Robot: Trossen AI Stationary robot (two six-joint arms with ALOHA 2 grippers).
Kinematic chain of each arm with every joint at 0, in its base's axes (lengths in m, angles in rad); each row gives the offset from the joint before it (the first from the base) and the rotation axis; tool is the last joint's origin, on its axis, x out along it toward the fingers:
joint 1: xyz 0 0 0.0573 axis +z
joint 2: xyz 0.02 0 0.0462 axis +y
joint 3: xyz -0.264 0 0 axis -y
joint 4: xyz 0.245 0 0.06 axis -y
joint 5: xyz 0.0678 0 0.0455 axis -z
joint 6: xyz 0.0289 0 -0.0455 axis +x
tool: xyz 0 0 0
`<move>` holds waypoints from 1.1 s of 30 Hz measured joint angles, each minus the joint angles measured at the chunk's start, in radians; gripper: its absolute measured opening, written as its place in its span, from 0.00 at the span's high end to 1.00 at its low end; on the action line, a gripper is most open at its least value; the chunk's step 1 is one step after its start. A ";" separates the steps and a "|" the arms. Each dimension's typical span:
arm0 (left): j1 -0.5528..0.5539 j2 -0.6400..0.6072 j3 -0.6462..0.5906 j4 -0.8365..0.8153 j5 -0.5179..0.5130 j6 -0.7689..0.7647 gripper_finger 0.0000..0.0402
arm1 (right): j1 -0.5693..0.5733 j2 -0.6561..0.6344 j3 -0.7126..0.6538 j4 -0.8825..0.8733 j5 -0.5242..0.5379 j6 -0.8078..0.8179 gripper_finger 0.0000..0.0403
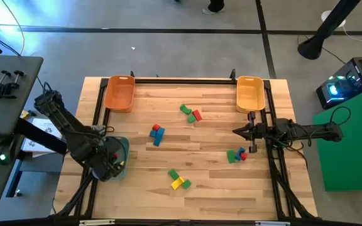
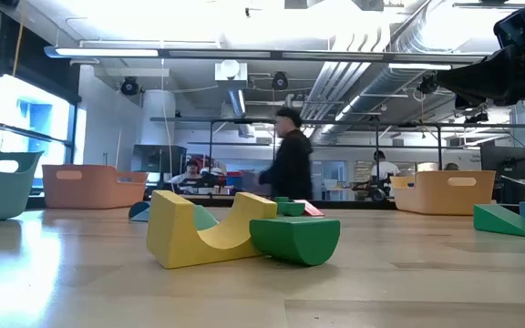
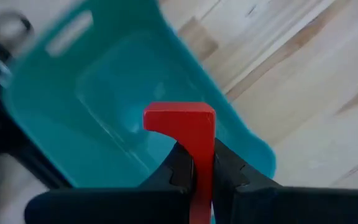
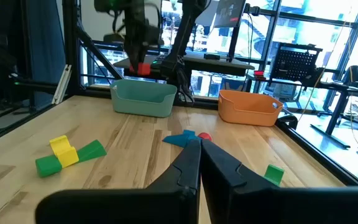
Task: Sort blocks by size
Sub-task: Put the red arch block into the blue bin
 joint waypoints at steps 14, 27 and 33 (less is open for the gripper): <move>-0.025 -0.206 -0.390 0.268 0.116 -0.173 0.98 | 0.000 0.000 0.000 0.000 0.000 -0.004 0.99; 0.093 -0.154 -0.398 0.340 0.145 -0.118 0.97 | 0.000 0.000 0.000 0.000 0.000 -0.002 0.99; 0.163 -0.078 -0.398 0.366 0.243 -0.054 0.96 | 0.000 0.000 0.000 0.000 0.000 -0.003 0.99</move>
